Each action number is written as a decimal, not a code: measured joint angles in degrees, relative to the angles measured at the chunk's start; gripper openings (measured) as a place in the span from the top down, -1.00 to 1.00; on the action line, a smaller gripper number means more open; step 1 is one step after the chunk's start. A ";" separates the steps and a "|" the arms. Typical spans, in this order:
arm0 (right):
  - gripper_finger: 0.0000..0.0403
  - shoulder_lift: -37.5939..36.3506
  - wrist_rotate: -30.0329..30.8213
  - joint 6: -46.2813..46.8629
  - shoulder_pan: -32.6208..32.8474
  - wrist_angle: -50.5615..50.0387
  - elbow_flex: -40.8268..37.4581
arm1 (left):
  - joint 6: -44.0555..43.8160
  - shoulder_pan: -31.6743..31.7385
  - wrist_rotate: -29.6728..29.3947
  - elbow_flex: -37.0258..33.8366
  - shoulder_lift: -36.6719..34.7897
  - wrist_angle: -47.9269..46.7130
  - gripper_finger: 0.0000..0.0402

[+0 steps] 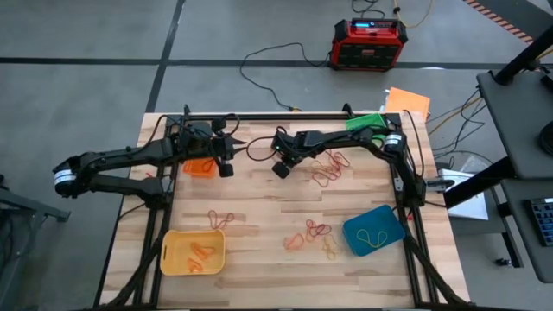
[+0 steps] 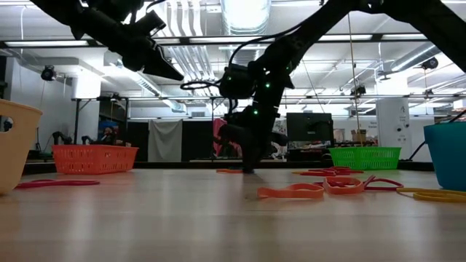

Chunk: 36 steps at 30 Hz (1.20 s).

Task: Sort rubber bands into baskets
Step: Put the blue rubber band into the green bin

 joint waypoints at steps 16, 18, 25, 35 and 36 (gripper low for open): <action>0.95 -20.10 8.29 -3.61 -3.50 -27.64 -1.29 | -7.57 0.00 0.02 0.01 0.02 -0.02 0.77; 0.95 -22.23 11.84 -2.31 -5.76 -30.09 -2.12 | -10.85 0.00 0.03 0.00 0.02 -0.03 0.77; 0.95 -25.72 18.09 3.57 -17.63 -34.44 -7.56 | -15.41 -0.17 0.12 0.01 0.23 -0.14 0.77; 0.95 -25.41 17.95 2.37 -29.47 -31.47 -17.17 | -19.49 -0.28 0.22 0.00 0.42 -2.87 0.77; 0.95 -25.41 17.95 2.00 -29.79 -30.57 -17.80 | -19.49 -0.28 0.22 0.00 0.44 -2.90 0.77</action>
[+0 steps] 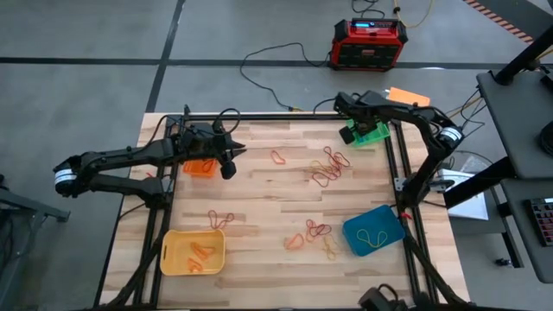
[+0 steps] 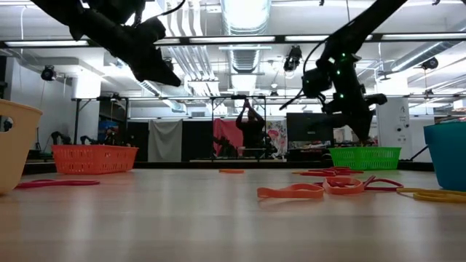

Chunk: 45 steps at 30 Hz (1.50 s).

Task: Sort rubber bands into baskets
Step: Put the blue rubber band into the green bin

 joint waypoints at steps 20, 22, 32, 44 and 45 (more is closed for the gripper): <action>0.94 -0.02 -0.02 -2.15 -0.75 8.12 -1.96 | -2.33 -0.02 0.35 -0.07 0.00 -0.20 0.77; 0.94 -0.02 -0.03 -2.49 -0.75 8.72 -1.96 | -2.32 -0.02 0.37 -0.07 0.00 -0.20 0.77; 0.94 -0.02 -0.04 -2.52 -0.75 9.01 -1.92 | -2.56 -0.02 0.44 -0.09 0.00 -0.17 0.77; 0.94 -0.02 -0.52 -2.41 -0.75 9.09 -1.90 | -2.80 -0.26 0.48 -0.10 0.00 -0.17 0.77; 0.94 -0.02 -0.51 -2.34 -0.75 9.09 -1.90 | -2.80 -0.26 0.48 -0.10 0.00 -0.17 0.77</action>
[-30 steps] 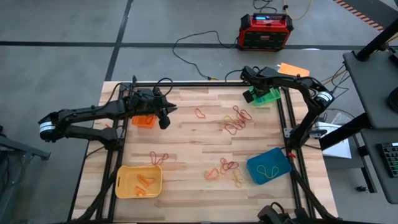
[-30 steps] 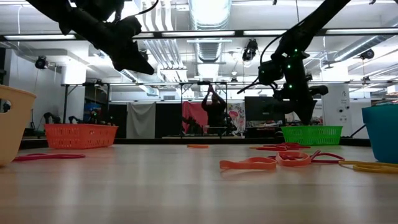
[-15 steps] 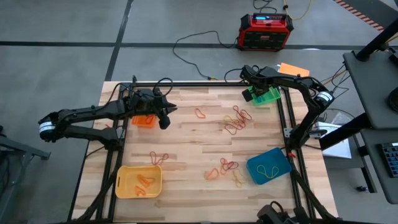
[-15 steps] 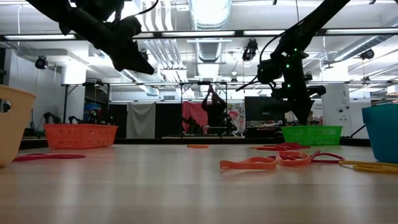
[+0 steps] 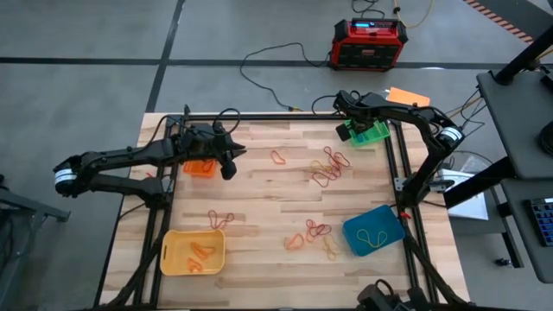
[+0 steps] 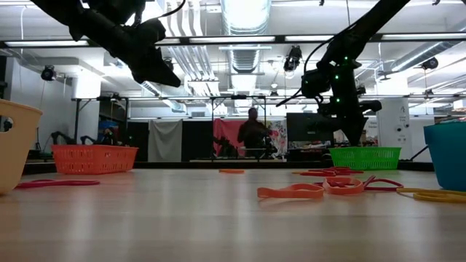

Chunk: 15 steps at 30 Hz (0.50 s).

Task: Sort rubber bands into baskets
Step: Put the blue rubber band into the green bin

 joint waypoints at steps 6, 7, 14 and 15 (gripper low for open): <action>0.94 -0.02 -1.31 0.43 0.13 0.02 0.02 | 0.00 0.00 0.00 0.00 0.00 0.02 0.77; 0.94 -0.02 -1.51 0.41 0.13 0.02 0.04 | 0.00 0.00 0.00 0.00 0.00 0.02 0.77; 0.94 -0.02 -1.80 0.43 0.17 0.02 0.07 | 0.00 -0.05 0.00 0.00 0.00 0.02 0.77; 0.94 -0.02 -2.38 0.43 0.17 0.04 0.07 | 0.00 -0.07 0.00 0.00 0.00 0.02 0.77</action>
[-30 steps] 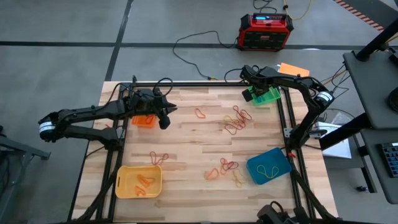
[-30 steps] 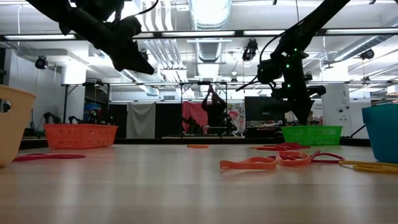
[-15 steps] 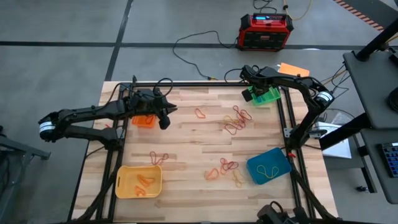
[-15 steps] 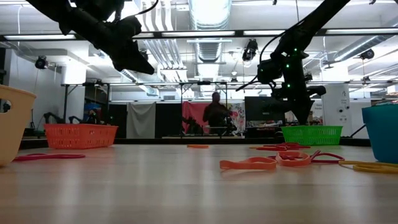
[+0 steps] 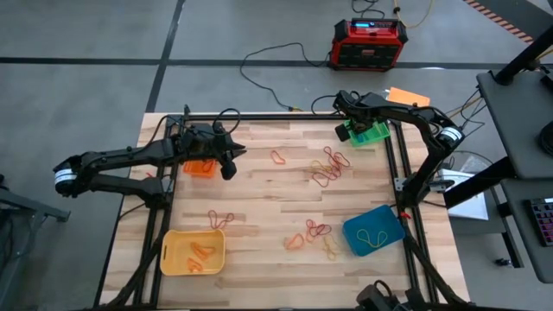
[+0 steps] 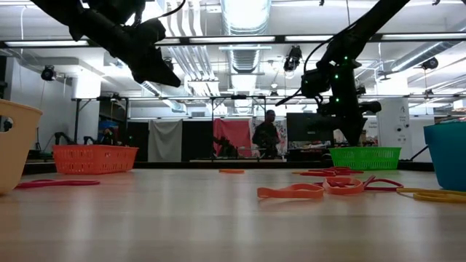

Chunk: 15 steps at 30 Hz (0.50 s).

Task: Sort rubber bands into baskets
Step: Put the blue rubber band into the green bin

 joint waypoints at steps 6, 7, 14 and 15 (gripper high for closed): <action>0.93 0.00 -0.76 0.02 0.73 0.00 0.00 | 0.00 0.00 0.00 0.00 0.00 0.00 0.77; 0.91 0.00 -0.76 0.02 0.89 0.00 0.00 | 0.00 0.00 0.00 0.00 0.00 0.00 0.77; 0.58 0.00 0.67 2.24 0.98 -0.01 0.00 | 0.23 0.00 0.00 0.00 0.00 0.00 0.77; 0.53 0.00 0.90 2.41 0.98 0.01 0.00 | 0.50 0.02 -0.01 0.00 0.00 0.00 0.77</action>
